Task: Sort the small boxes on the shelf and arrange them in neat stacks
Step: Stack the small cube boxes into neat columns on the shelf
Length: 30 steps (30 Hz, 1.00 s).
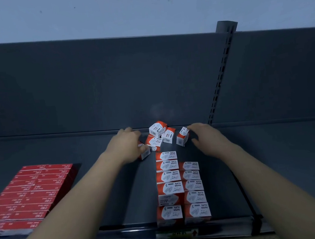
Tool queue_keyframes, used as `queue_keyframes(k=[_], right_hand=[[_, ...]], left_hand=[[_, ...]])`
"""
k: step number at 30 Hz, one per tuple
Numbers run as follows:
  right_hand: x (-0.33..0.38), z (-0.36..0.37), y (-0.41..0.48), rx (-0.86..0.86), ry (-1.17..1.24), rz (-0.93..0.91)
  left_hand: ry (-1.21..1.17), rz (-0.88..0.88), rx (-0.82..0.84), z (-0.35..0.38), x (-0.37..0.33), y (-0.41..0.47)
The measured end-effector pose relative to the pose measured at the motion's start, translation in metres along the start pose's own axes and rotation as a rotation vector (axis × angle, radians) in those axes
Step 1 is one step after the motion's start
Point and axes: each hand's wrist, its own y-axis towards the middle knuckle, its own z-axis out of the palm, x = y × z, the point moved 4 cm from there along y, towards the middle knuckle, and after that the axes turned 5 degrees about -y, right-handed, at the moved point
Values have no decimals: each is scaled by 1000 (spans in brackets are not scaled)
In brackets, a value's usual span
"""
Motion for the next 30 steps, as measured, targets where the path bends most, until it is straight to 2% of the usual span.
queue_keyframes(k=[6, 13, 17, 20, 24, 30], right_hand=[[-1, 25, 29, 123, -92, -27], [1, 32, 41, 95, -108, -67], [-8, 31, 37, 108, -88, -30], [-14, 24, 27, 72, 23, 4], [-17, 10, 7, 30, 329, 67], [-17, -10, -29, 63, 608, 132]], left_hand=[[-69, -62, 155, 19, 7, 16], [-147, -74, 132, 25, 13, 13], [-342, -118, 152, 28, 16, 3], [-453, -108, 118, 27, 17, -1], [-618, -107, -27, 13, 18, -9], [-824, 26, -121, -17, -8, -28]])
